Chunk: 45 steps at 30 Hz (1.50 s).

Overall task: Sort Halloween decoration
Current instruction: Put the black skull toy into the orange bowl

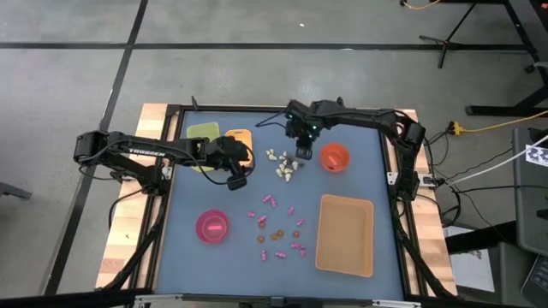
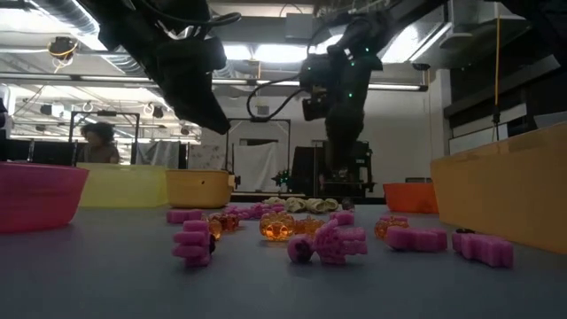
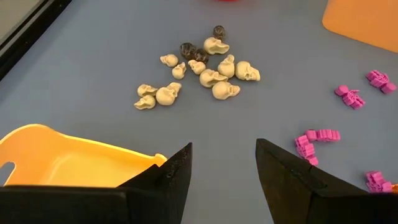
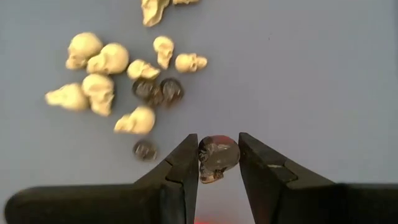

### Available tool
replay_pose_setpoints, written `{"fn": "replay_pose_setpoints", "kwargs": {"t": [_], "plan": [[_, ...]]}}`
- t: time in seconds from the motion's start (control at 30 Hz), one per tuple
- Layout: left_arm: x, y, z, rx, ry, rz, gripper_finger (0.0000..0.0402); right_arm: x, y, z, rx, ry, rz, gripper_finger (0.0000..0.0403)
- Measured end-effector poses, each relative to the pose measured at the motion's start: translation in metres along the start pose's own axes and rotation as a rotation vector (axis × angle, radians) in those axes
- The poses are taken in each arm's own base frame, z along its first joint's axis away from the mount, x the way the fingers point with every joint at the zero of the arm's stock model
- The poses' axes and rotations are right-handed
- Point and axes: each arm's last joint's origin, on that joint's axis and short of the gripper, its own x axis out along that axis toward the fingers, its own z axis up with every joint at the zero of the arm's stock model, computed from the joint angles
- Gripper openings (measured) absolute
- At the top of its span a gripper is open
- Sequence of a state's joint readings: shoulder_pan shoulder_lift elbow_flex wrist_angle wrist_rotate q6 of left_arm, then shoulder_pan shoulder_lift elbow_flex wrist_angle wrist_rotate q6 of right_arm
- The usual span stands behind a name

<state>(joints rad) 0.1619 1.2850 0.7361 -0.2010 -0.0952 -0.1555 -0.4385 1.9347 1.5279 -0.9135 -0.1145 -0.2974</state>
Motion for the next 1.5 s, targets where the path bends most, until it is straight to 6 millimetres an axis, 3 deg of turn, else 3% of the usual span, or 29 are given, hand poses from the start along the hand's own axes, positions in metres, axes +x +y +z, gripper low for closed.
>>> {"fn": "replay_pose_setpoints", "kwargs": {"t": [0.4, 0.8, 1.17, 1.5], "plan": [[0.000, -0.001, 0.008, 0.000, -0.084, -0.012, 0.0160, -0.023, 0.014, -0.017, 0.031, 0.175, 0.070, 0.0104], [0.000, 0.002, 0.009, -0.006, -0.100, 0.066, 0.0160, -0.046, 0.040, -0.027, 0.018, 0.272, -0.002, 0.0104], [0.000, 0.002, 0.009, -0.005, -0.098, 0.069, 0.0160, -0.024, 0.048, -0.075, 0.038, 0.371, -0.063, 0.0104], [0.000, 0.002, 0.009, -0.006, -0.099, 0.068, 0.0160, -0.015, 0.046, -0.084, 0.022, 0.399, -0.135, 0.0104]]}}
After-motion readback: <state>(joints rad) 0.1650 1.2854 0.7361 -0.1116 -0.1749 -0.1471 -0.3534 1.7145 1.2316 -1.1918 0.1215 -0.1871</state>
